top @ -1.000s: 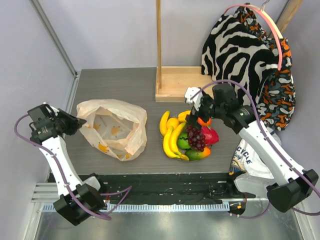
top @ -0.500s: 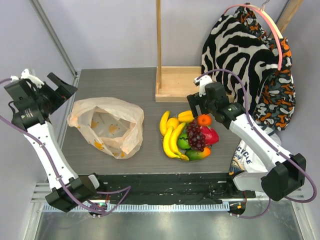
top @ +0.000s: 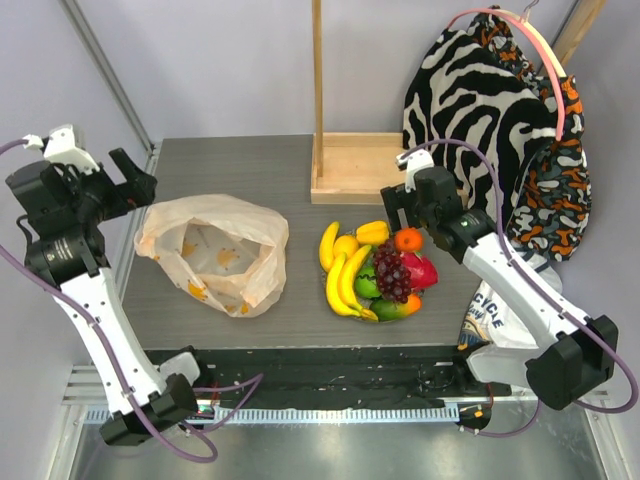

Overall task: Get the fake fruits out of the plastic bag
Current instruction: Reset both arms

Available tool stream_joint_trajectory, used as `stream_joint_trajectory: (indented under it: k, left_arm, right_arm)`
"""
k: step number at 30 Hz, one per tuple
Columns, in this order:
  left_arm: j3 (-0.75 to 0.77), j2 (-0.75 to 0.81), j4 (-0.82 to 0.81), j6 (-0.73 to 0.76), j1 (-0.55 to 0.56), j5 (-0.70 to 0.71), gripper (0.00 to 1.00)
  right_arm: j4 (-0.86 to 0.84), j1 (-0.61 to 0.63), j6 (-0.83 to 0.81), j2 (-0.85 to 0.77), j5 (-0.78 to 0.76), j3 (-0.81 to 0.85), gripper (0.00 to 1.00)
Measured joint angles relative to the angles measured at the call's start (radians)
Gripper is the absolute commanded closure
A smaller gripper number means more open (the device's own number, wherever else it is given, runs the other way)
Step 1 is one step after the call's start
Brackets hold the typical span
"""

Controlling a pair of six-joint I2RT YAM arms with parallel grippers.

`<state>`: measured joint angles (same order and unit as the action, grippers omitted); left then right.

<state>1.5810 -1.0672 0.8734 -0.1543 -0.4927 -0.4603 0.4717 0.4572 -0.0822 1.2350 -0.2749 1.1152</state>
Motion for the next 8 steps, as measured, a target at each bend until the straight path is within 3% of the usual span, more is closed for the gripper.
stream_joint_trajectory:
  k: [8]
  left_arm:
    - [-0.172, 0.156, 0.038, 0.063, 0.003, 0.018, 0.00]
  right_arm:
    - [0.068, 0.000, -0.021, -0.050, -0.092, 0.003, 0.00]
